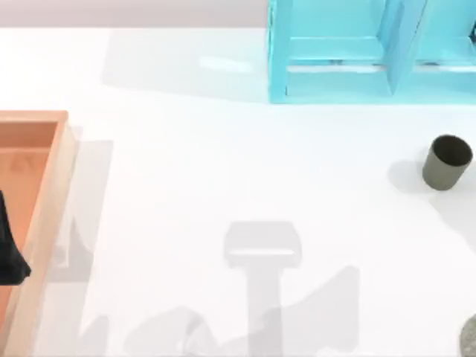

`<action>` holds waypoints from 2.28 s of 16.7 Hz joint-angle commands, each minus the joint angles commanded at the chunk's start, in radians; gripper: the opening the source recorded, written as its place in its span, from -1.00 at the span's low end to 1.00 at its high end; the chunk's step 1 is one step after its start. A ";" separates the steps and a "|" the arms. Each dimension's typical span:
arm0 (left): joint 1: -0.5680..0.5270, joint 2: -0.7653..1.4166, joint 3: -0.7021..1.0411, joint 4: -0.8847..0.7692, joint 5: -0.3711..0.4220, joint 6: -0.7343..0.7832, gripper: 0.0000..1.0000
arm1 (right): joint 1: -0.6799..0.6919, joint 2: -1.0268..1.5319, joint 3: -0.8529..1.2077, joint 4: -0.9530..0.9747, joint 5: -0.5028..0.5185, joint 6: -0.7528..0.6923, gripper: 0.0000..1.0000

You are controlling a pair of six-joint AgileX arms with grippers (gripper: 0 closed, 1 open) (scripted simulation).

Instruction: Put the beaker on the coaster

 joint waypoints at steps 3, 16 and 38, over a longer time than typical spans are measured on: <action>0.000 0.000 0.000 0.000 0.000 0.000 1.00 | 0.011 0.265 0.238 -0.174 0.002 -0.182 1.00; 0.000 0.000 0.000 0.000 0.000 0.000 1.00 | 0.056 1.030 0.798 -0.556 -0.145 -0.758 1.00; 0.000 0.000 0.000 0.000 0.000 0.000 1.00 | 0.068 1.171 0.534 -0.222 -0.173 -0.817 1.00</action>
